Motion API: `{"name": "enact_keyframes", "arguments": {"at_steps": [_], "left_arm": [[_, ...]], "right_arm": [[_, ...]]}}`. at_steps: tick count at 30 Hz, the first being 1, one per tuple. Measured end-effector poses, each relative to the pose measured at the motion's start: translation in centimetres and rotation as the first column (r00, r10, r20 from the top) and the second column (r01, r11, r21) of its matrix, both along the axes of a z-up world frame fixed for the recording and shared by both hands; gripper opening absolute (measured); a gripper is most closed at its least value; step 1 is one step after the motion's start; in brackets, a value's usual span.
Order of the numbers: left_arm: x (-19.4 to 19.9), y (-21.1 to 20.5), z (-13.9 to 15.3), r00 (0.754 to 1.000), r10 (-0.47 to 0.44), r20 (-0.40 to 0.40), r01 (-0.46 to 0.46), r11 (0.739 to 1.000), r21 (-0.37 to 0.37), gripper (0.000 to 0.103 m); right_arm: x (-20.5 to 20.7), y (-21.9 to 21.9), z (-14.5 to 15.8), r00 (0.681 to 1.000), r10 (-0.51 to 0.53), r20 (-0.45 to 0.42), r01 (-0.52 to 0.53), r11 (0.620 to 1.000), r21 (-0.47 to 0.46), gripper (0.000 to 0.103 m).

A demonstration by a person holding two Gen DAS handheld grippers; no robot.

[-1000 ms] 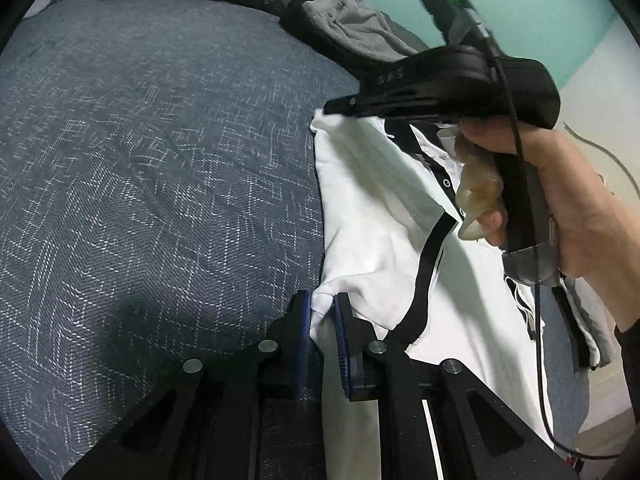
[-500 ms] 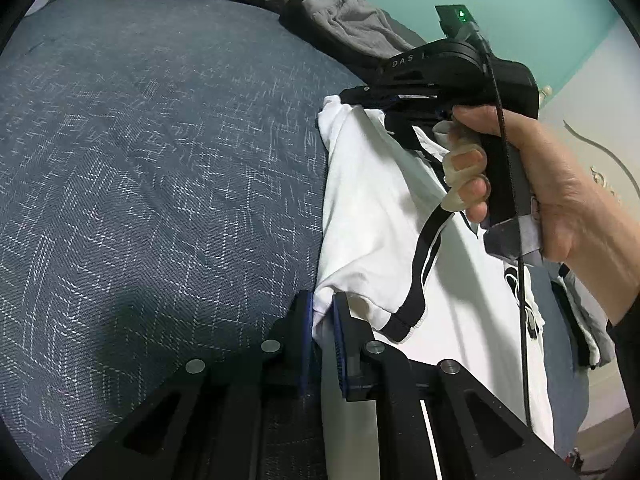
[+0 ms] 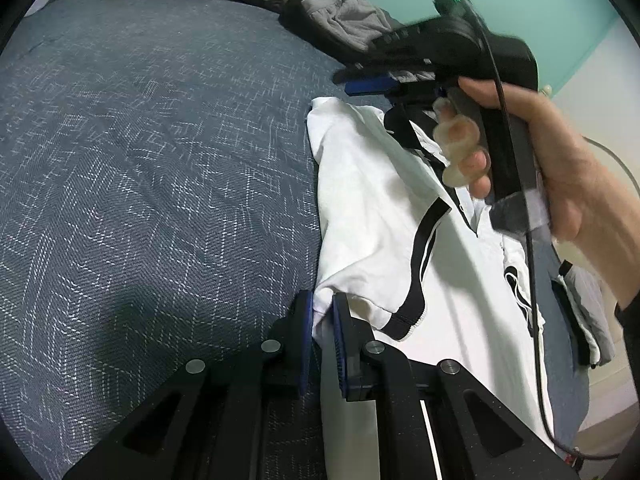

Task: Fold clothes

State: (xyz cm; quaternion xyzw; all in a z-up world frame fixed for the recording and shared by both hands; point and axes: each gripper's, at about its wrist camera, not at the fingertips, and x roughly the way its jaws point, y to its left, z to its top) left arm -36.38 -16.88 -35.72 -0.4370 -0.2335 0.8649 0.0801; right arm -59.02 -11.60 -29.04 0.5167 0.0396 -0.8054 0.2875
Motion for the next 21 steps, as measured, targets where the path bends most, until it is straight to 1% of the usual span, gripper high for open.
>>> {"name": "enact_keyframes", "arguments": {"at_steps": [2,4,5,6,7,9,13,16,18,21], "left_arm": [[-0.2,0.0,0.0,1.000,0.000,0.001,0.000,1.000,0.001,0.011],[-0.2,0.0,0.0,1.000,-0.001,0.002,0.001,1.000,0.003,0.011],[-0.2,0.0,-0.1,1.000,-0.001,0.002,0.001,1.000,0.005,0.011],[-0.2,0.0,-0.1,1.000,-0.001,0.002,0.001,1.000,0.006,0.011],[-0.3,0.0,-0.1,1.000,-0.001,0.003,0.001,1.000,0.007,0.011],[-0.3,0.0,-0.1,1.000,-0.001,0.003,0.001,1.000,0.010,0.011],[-0.2,0.3,-0.1,1.000,-0.001,0.003,0.001,1.000,0.006,0.011],[-0.2,0.3,0.0,1.000,-0.001,0.004,0.001,1.000,0.006,0.011],[-0.1,0.4,0.0,1.000,-0.001,0.004,0.001,1.000,0.005,0.011],[-0.2,0.5,0.0,1.000,-0.002,0.005,0.002,1.000,0.001,0.011]], "right_arm": [[0.4,-1.7,-0.7,0.998,0.058,-0.002,-0.057,0.993,0.105,0.030],[0.8,-3.3,-1.4,0.994,0.113,0.002,-0.111,0.973,0.204,0.030],[1.0,-3.7,-1.6,0.992,0.124,0.004,-0.122,0.967,0.225,0.026],[1.1,-3.8,-1.8,0.992,0.127,0.006,-0.125,0.966,0.229,0.010],[1.1,-3.9,-1.8,0.992,0.126,0.006,-0.124,0.966,0.228,0.004],[0.8,-3.3,-1.5,0.996,0.094,-0.010,-0.091,0.976,0.197,0.002],[0.2,-2.1,-0.9,0.999,0.030,-0.040,-0.024,0.991,0.133,0.001],[-0.1,-1.1,-0.2,0.995,-0.018,-0.100,0.027,0.995,0.096,0.001],[-0.4,-0.5,-0.2,0.994,-0.045,-0.099,0.052,0.996,0.071,0.001],[-0.9,-0.2,-0.8,0.998,-0.042,-0.057,0.046,0.997,0.063,0.001]]}}
